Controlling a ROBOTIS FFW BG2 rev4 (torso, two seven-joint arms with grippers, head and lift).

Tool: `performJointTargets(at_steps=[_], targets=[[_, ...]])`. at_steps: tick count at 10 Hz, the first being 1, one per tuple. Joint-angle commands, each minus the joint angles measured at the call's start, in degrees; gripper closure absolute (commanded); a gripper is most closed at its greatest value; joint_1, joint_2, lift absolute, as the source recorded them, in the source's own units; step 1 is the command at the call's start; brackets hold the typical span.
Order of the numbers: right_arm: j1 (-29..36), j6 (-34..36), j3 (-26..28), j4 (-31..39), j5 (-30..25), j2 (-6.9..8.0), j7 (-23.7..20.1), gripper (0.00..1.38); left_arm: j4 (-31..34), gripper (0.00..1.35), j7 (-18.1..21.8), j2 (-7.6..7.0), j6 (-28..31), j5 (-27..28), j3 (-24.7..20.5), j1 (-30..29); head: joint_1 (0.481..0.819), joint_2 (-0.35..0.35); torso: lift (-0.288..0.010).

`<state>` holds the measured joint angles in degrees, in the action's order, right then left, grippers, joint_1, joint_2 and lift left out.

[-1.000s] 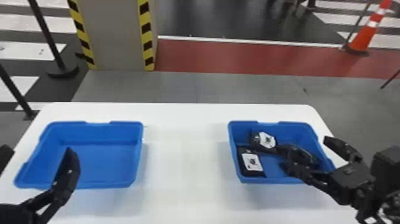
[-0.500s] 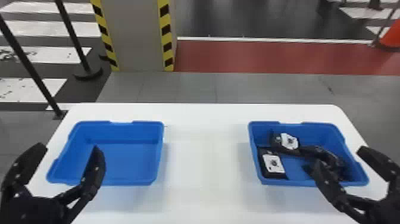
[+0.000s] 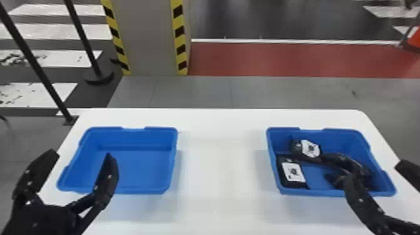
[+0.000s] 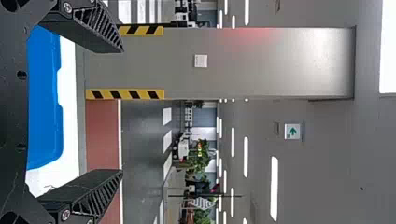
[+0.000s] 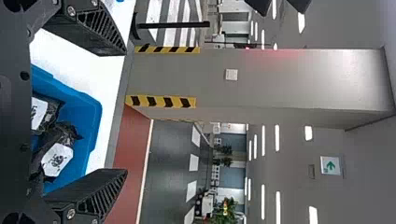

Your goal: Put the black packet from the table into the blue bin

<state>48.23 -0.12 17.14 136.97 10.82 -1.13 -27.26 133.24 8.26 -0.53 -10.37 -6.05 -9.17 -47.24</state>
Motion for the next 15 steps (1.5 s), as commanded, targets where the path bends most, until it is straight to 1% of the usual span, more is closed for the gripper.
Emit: performJointTargets(at_steps=[1, 4, 15], targets=[[0.1, -0.3, 0.0, -0.5, 0.5, 0.25, 0.4, 0.13, 0.0, 0.11, 0.0, -0.09, 0.1, 0.2, 0.1, 0.0, 0.695, 0.023, -0.110], [0.0, -0.3, -0.2, -1.2, 0.5, 0.16, 0.6, 0.13, 0.0, 0.11, 0.0, -0.18, 0.1, 0.2, 0.0, 0.0, 0.695, 0.013, -0.110], [0.0, -1.7, -1.1, -1.3, 0.5, 0.34, 1.9, 0.15, 0.0, 0.11, -0.1, -0.26, -1.2, 0.3, 0.0, 0.0, 0.695, 0.018, -0.110]])
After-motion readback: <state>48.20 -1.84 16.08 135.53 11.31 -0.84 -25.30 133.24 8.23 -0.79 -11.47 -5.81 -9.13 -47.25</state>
